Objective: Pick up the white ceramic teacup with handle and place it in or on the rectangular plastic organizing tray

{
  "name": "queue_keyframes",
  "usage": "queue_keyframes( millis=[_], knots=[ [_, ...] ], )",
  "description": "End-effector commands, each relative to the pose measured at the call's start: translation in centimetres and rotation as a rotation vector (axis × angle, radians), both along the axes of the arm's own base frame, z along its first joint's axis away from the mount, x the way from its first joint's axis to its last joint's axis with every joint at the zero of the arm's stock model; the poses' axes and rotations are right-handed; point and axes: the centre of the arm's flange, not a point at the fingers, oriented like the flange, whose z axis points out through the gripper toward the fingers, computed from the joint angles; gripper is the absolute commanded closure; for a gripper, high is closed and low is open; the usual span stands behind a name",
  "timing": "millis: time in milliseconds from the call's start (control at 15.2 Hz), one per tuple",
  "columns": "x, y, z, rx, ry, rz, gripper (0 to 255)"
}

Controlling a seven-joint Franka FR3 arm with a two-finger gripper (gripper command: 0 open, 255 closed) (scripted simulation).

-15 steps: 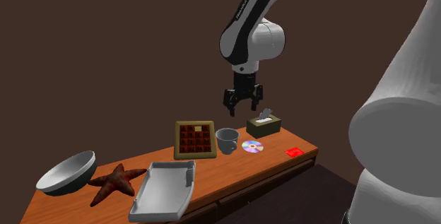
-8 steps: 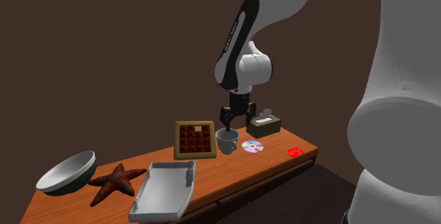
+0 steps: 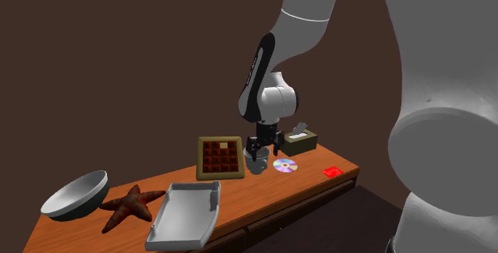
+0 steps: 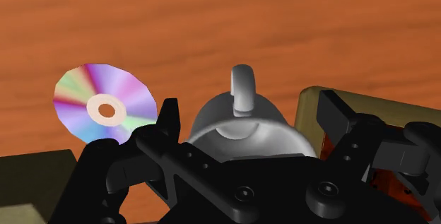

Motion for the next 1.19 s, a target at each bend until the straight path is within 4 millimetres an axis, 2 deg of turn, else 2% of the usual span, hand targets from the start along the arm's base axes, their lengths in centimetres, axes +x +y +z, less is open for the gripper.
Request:
queue_keyframes(
  millis=[0,330,792,858,1122],
  knots=[
    [0.2,-0.1,-1.1,0.001,-0.001,0.000,0],
    [0.4,-0.1,-3.6,0.001,-0.001,0.000,0],
    [0.4,-0.1,-3.6,0.001,-0.001,0.000,0],
    [0.4,-0.1,-3.6,0.001,-0.001,0.000,255],
    [0.4,-0.1,-3.6,0.001,-0.001,0.000,255]
  ],
)
